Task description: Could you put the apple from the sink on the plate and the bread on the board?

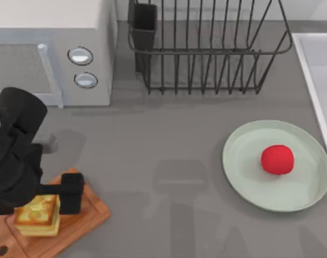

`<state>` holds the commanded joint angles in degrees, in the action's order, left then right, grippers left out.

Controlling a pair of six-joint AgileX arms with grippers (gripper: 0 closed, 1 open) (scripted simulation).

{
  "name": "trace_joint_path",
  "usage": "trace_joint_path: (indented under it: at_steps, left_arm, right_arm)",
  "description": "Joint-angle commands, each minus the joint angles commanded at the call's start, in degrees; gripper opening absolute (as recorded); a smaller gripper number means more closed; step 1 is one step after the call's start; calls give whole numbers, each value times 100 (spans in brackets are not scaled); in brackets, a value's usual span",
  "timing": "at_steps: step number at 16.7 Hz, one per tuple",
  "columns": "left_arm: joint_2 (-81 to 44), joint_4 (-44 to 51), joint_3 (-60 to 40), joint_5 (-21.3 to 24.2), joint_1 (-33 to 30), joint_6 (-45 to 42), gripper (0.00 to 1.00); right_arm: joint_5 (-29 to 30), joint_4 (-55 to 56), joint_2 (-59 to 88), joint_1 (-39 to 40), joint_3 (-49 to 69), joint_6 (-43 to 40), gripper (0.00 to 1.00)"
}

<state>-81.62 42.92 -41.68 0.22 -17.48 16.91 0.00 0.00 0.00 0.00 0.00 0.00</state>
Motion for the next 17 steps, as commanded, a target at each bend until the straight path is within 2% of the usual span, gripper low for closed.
trace_joint_path:
  at_steps: [6, 17]
  left_arm:
    - [2201, -1209, 914, -16, 530, -305, 100]
    - [7183, -3653, 3634, -61, 1569, -1396, 100]
  right_arm:
    - [0, 0, 0, 0, 0, 0, 100]
    - [0, 0, 0, 0, 0, 0, 100]
